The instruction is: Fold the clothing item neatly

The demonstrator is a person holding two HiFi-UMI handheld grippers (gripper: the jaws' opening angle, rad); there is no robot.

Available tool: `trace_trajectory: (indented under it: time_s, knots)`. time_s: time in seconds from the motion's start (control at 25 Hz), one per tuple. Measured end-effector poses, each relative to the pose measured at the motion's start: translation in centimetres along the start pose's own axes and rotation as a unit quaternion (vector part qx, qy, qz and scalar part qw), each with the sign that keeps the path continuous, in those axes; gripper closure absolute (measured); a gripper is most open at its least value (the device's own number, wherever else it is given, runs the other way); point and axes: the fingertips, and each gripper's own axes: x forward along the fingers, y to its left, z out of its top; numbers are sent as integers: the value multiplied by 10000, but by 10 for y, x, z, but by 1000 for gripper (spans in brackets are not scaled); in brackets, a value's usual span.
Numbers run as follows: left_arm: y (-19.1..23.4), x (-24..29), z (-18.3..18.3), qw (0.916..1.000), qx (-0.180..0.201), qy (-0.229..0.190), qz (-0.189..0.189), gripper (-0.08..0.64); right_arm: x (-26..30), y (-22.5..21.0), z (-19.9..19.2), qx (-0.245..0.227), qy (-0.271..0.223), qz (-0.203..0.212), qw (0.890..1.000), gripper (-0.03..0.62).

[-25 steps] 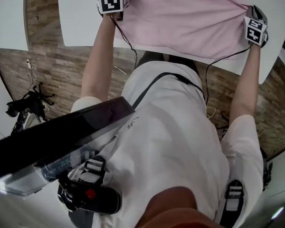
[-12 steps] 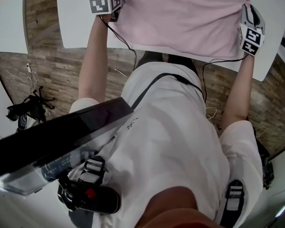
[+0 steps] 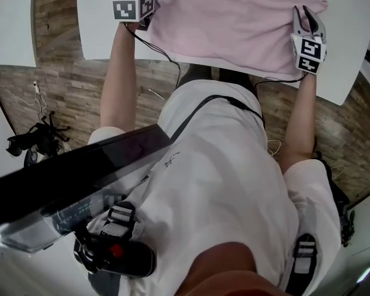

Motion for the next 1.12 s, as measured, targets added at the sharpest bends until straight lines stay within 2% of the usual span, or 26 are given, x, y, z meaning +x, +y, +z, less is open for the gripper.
trace_trajectory:
  time_s: [0.04, 0.12, 0.2, 0.32, 0.56, 0.76, 0.84, 1.0, 1.12]
  knots:
    - [-3, -3, -1, 10000, 10, -10, -37, 228, -2, 2, -1, 38, -23, 18, 10000, 502]
    - [-13, -11, -4, 9998, 134, 13, -117, 316, -7, 12, -2, 118, -79, 114, 9998, 589]
    - [-27, -17, -10, 9992, 353, 86, -152, 451, -12, 28, -5, 162, -92, 293, 9994, 589]
    - [-54, -21, -23, 9981, 502, 200, -295, 557, -21, 50, -13, 214, -53, 458, 9987, 589]
    - [-120, -21, -64, 9913, 688, 673, -894, 557, -44, 83, -28, 405, 36, 626, 9972, 589]
    - [-166, -25, -106, 9745, 1537, 1015, -1283, 558, -63, 98, -52, 405, 199, 754, 9961, 589]
    - [-178, -29, -121, 9693, 1666, 1089, -1441, 557, -72, 106, -57, 424, 223, 893, 9949, 589]
    - [-184, -41, -141, 9621, 1876, 1169, -1599, 557, -82, 121, -74, 348, 412, 1169, 9917, 589]
    - [-168, -33, -154, 9634, 1902, 1240, -1424, 530, -68, 114, -100, 176, 751, 1149, 9904, 589]
